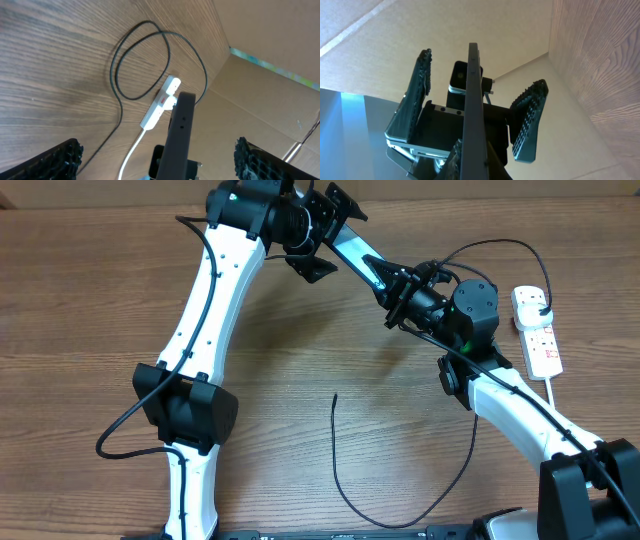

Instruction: Plug charger to phone and switch on socket

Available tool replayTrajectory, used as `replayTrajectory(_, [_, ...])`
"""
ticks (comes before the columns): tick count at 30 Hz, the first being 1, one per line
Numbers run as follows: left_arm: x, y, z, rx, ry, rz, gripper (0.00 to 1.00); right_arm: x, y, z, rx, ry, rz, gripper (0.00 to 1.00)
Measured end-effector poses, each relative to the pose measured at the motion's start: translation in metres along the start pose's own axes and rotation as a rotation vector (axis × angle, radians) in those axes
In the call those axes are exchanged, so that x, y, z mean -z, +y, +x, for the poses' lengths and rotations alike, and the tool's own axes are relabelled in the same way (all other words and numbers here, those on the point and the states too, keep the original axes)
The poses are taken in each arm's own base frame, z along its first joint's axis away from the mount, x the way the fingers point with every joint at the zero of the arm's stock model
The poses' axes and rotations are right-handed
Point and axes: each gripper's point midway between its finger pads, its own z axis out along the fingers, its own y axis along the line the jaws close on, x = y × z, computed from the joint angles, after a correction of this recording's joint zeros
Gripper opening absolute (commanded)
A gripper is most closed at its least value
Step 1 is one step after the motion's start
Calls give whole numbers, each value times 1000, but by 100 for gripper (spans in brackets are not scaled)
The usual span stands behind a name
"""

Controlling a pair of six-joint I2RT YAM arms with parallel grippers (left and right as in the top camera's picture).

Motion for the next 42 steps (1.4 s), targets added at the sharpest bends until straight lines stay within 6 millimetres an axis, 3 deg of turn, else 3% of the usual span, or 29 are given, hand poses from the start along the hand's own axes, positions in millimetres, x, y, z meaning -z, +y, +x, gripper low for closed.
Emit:
replayTrajectory(23, [-9, 0, 10, 1, -15, -21, 100, 0, -1, -2, -5, -11, 3, 4])
replayTrajectory(42, [-10, 0, 11, 7, -15, -24, 71, 0, -1, -3, -6, -14, 3, 4])
